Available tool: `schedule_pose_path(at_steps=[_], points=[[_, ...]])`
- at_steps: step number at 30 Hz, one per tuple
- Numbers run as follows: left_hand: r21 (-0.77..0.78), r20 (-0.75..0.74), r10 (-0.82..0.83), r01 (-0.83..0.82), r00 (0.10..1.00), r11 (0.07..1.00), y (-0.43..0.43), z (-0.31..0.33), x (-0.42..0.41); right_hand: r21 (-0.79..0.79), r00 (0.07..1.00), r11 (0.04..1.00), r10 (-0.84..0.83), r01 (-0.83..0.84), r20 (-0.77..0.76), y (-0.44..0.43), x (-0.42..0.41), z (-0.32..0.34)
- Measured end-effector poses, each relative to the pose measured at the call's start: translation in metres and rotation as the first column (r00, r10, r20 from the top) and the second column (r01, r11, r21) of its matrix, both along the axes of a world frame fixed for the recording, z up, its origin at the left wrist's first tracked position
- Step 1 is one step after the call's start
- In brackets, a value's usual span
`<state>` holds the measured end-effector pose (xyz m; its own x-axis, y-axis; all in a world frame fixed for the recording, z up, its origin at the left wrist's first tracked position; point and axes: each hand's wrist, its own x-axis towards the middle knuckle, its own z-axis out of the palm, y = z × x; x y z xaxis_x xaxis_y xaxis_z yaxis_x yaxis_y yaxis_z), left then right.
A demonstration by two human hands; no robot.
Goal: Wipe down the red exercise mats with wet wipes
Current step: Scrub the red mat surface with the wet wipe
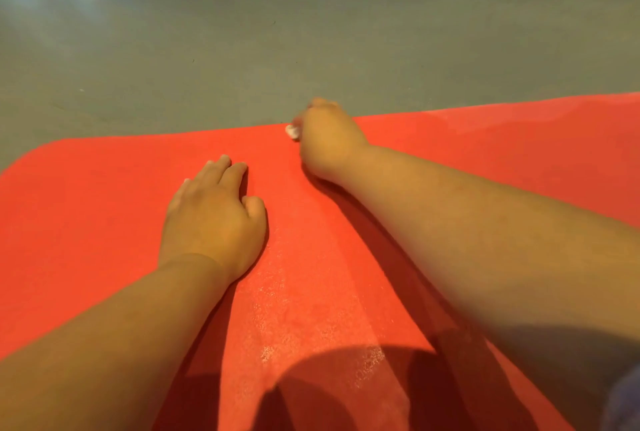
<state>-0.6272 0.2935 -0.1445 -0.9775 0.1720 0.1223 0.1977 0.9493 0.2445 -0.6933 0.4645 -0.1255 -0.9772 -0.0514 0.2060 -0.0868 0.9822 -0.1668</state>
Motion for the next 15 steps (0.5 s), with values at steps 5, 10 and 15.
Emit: schedule_pose_path(at_steps=[5, 10, 15], points=[[0.003, 0.001, -0.003, 0.003, 1.000, 1.000, -0.001, -0.001, -0.001, -0.002, 0.997, 0.997, -0.073, 0.073, 0.003, 0.044, 0.005, -0.004], [0.005, -0.007, -0.017, 0.017, 1.000, 1.000, -0.001, -0.003, -0.003, 0.036, 0.858, 0.858, -0.513, 0.513, 0.004, 0.104, 0.017, -0.001], [0.024, -0.007, -0.010, 0.010, 1.000, 1.000, -0.001, -0.003, -0.002, -0.046, 0.995, 0.994, -0.099, 0.099, 0.000, 0.008, 0.005, -0.002]])
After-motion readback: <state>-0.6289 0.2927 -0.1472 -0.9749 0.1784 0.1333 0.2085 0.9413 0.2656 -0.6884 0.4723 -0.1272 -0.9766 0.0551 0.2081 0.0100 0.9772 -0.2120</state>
